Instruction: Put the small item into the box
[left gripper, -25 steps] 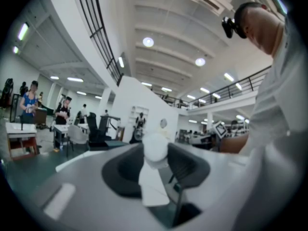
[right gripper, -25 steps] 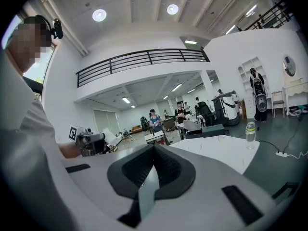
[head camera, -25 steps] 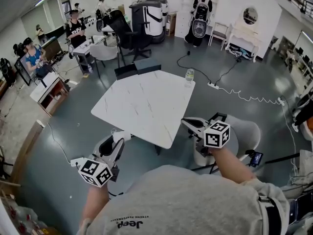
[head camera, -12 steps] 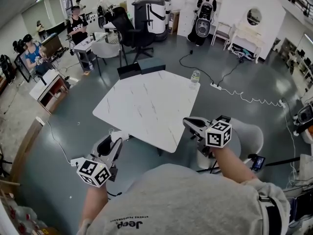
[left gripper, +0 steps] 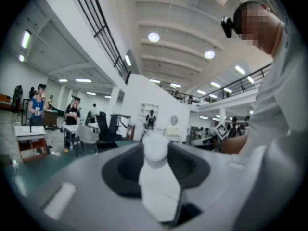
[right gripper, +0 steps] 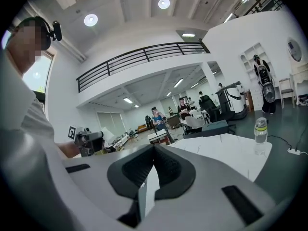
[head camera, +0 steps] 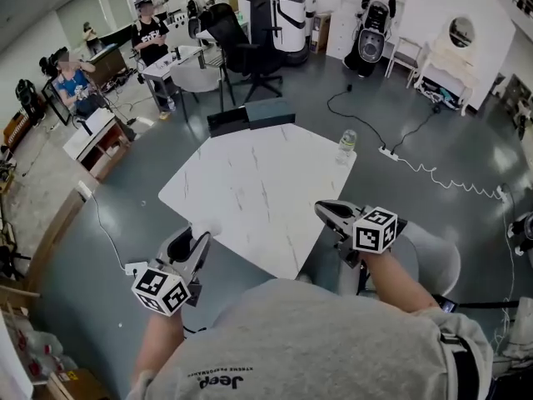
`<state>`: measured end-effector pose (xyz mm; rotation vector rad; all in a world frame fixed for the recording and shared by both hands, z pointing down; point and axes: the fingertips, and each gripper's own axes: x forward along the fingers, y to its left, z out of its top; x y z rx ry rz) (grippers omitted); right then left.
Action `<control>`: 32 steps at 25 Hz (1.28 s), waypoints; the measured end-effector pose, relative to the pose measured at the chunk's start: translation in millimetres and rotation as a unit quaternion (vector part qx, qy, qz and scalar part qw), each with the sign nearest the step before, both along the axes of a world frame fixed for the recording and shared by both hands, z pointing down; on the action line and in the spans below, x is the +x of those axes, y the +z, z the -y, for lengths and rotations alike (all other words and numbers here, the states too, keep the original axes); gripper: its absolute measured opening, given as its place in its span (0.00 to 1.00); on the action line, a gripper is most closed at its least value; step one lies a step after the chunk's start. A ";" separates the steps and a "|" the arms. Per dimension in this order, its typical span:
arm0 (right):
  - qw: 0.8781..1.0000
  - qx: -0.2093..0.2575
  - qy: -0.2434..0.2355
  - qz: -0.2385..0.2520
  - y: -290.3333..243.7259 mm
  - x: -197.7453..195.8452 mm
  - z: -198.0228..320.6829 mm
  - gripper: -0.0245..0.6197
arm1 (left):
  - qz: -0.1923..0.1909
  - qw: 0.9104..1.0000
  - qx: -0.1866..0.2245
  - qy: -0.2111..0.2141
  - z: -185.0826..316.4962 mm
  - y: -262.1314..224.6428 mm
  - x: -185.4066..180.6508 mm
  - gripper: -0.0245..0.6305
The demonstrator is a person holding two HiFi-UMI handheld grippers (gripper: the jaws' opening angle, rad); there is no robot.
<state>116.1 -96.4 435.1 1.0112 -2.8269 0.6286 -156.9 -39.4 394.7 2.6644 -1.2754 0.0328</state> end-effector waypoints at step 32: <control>1.000 0.008 -0.026 -0.011 32.5 -13.0 261.7 0.05 | 0.059 0.995 -0.049 -0.061 239.3 36.6 1.0 0.28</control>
